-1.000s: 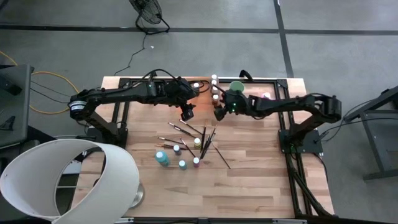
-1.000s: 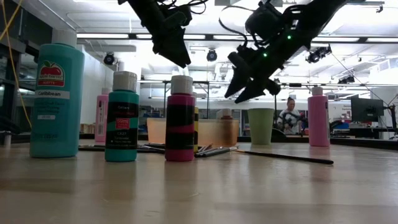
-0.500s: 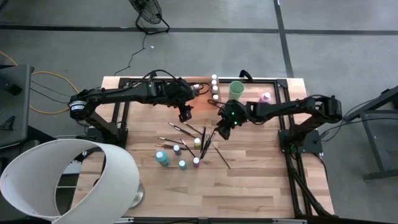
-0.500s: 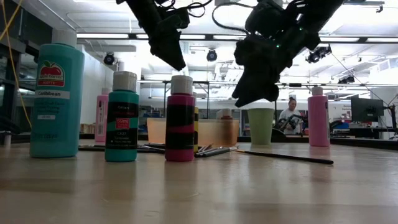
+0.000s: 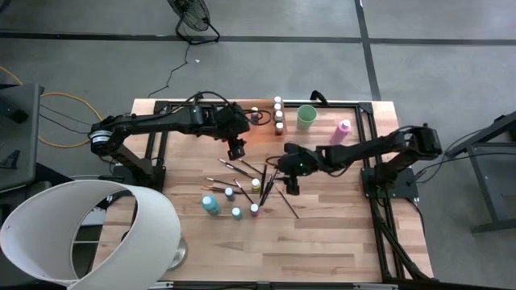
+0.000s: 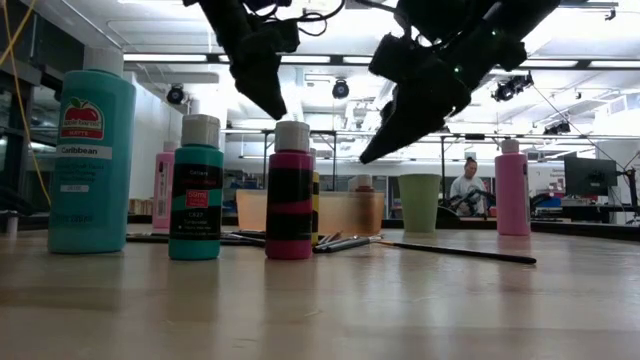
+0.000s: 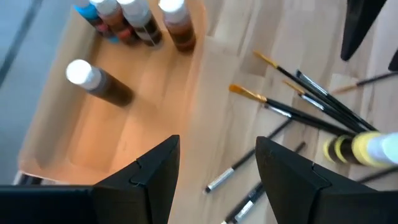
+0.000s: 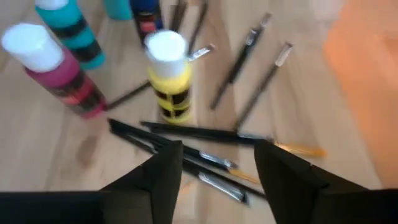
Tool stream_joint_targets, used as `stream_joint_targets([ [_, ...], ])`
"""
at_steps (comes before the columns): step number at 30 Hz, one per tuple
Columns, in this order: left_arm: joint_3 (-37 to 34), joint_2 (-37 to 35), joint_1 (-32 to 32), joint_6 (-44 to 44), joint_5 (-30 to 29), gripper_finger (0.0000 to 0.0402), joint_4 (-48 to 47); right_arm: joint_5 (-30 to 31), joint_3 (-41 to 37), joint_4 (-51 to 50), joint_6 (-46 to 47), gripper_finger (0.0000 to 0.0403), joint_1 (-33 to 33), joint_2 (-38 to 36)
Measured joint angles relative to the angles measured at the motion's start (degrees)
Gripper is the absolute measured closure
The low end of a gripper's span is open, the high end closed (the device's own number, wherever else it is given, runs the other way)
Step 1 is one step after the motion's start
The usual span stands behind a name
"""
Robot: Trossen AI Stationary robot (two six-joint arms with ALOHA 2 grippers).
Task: Pick & Place Paint Supplies
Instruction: Put the small yellow paint bottle into the orange bin
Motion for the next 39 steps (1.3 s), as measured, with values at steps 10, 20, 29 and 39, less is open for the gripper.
stream_joint_targets([
  [10,0.0,0.0,0.0,0.4,1.6,0.0199,-2.7,3.3,-0.2,16.2,1.7,0.0136,4.3,11.9],
  [20,0.0,0.0,0.0,1.1,1.6,0.0199,-3.7,5.2,0.0,30.2,6.1,0.0143,4.6,22.0],
  [29,0.0,0.0,0.0,1.1,1.6,0.0199,-4.0,4.9,0.0,34.2,5.2,0.0161,5.0,23.6],
  [39,0.0,0.0,0.0,1.0,1.5,0.0199,-3.6,4.7,0.0,37.3,4.3,0.0213,5.0,24.0],
])
